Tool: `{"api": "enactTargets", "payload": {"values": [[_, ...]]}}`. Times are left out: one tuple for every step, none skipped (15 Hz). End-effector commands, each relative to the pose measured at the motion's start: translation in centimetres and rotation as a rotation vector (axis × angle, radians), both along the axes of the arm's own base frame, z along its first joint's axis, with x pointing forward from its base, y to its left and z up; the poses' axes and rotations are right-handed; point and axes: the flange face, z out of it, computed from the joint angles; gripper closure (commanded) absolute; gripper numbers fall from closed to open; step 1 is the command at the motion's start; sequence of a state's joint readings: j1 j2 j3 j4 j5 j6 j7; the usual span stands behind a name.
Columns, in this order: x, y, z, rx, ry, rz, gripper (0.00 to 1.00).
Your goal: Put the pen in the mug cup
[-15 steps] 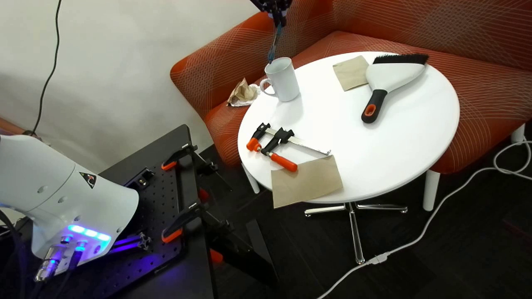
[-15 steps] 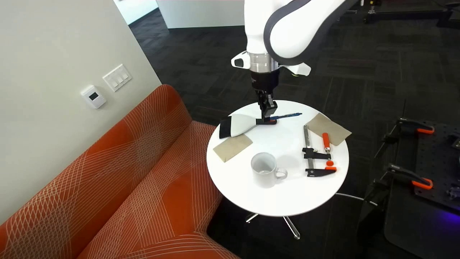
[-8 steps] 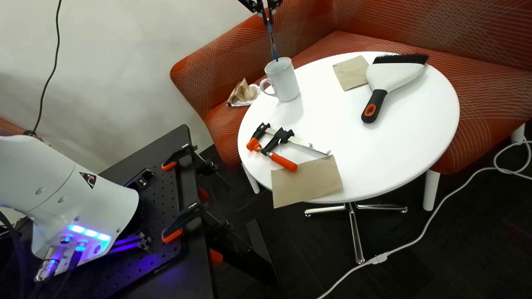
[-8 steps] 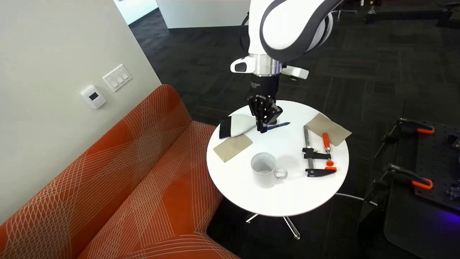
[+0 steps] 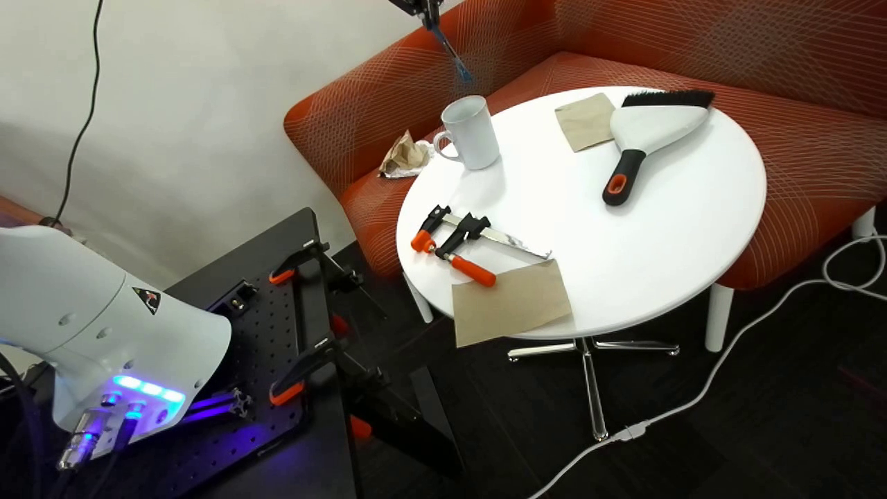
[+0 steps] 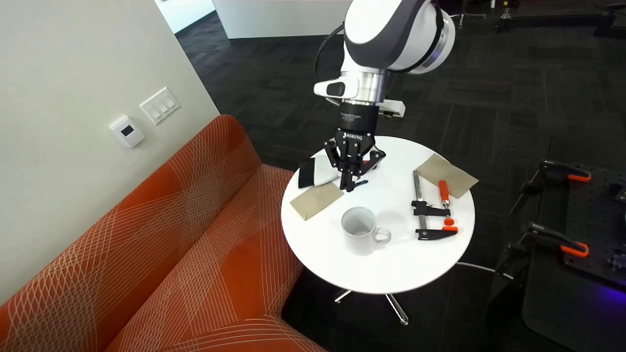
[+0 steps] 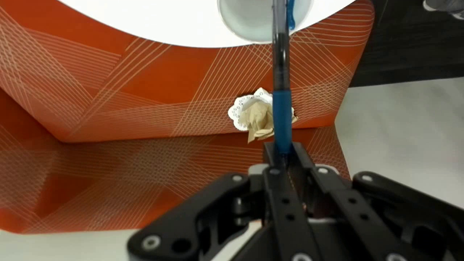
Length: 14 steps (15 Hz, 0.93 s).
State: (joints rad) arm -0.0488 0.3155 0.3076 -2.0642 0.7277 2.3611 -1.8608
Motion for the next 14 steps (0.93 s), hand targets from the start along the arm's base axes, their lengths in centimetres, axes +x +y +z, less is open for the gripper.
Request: {"api": "enactTargets", "payload": {"values": [[0.1,0.3,0.2,0.172,-0.047,0.096,0.97],[0.0,0.3,0.0,0.229,-0.043,0.108,0.97],[-0.1,0.3,-0.2,0.284,-0.037,0.123,0.97],[-0.2,0.3,-0.5,0.338,-0.023,0.133,0.97],[-0.3,0.3,-0.7,0.372,-0.009,0.146,0.97],[-0.3,0.1,-1.1,0.392,0.005,0.151,0.97],[-0.4,-0.1,-1.4,0.408,0.017,0.158,0.97],[-0.3,-0.5,-1.7,0.423,0.032,0.159,0.97],[-0.2,-0.7,-2.0,0.434,0.045,0.158,0.97],[-0.1,-1.0,-2.4,0.443,0.058,0.156,0.97],[0.1,-1.2,-2.7,0.449,0.071,0.155,0.97],[0.3,-1.3,-3.1,0.453,0.079,0.155,0.97],[0.5,-1.5,-3.5,0.455,0.087,0.156,0.97],[0.6,-1.6,-3.8,0.455,0.091,0.157,0.97]]}}
